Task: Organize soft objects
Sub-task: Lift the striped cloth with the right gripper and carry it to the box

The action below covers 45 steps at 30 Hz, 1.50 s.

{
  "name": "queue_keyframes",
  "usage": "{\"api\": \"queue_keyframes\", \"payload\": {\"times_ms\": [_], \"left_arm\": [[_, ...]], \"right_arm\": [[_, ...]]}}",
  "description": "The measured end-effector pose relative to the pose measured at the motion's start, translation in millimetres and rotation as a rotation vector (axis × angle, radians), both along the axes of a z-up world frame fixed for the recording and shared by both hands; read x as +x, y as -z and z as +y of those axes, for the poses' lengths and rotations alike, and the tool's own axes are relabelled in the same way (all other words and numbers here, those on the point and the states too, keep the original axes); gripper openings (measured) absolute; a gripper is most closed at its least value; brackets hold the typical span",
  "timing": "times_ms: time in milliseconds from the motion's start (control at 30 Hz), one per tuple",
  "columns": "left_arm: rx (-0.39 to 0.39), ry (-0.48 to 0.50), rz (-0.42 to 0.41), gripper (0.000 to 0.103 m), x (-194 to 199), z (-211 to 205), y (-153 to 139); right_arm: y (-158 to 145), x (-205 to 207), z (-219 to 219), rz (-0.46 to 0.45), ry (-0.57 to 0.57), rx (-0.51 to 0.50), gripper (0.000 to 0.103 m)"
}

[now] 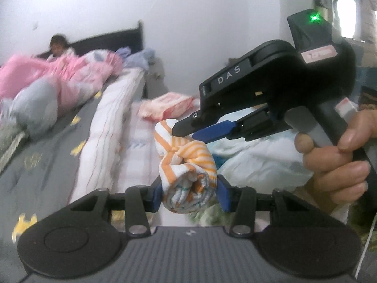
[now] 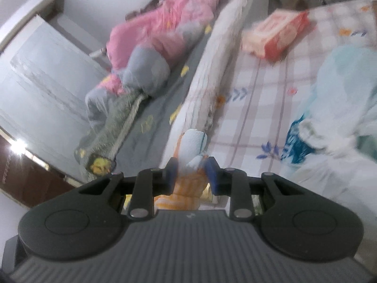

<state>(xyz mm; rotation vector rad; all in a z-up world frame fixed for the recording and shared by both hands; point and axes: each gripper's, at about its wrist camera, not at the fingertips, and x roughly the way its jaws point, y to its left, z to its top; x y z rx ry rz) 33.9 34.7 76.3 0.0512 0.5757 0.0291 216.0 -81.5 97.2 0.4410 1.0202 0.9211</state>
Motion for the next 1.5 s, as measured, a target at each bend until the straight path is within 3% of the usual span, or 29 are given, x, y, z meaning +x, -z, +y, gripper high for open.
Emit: {"api": "queue_keyframes", "payload": {"times_ms": [367,567,800,1000,1133,1300,1500], "left_arm": [[0.055,0.254,-0.06,0.047,41.0,-98.1,-29.6],[0.061,0.407,-0.062,0.047,65.4,-166.0,-23.8],[0.005,0.519,0.015,0.047,96.0,-224.8,-1.2],[-0.066,0.551,0.138,0.048,122.7,-253.6,22.0],[-0.116,0.592,0.227,0.058,132.7,-263.6,34.0],[-0.114,0.585,0.213,0.064,132.7,-254.0,33.4],[-0.11,0.546,0.168,0.066,128.1,-228.3,14.3]], "right_arm": [[-30.2,3.4,-145.1,-0.069,0.239,0.1,0.028],[-26.5,5.2,-238.0,-0.066,0.383,0.095,0.028],[-5.3,11.5,-317.6,-0.015,0.481,0.026,0.029],[20.2,31.1,-344.4,0.046,0.477,-0.07,0.029],[35.7,49.7,-348.9,0.087,0.435,-0.119,0.029],[52.3,61.0,-349.9,0.13,0.402,-0.173,0.029],[52.9,64.8,-340.7,0.108,0.39,-0.234,0.029]]}}
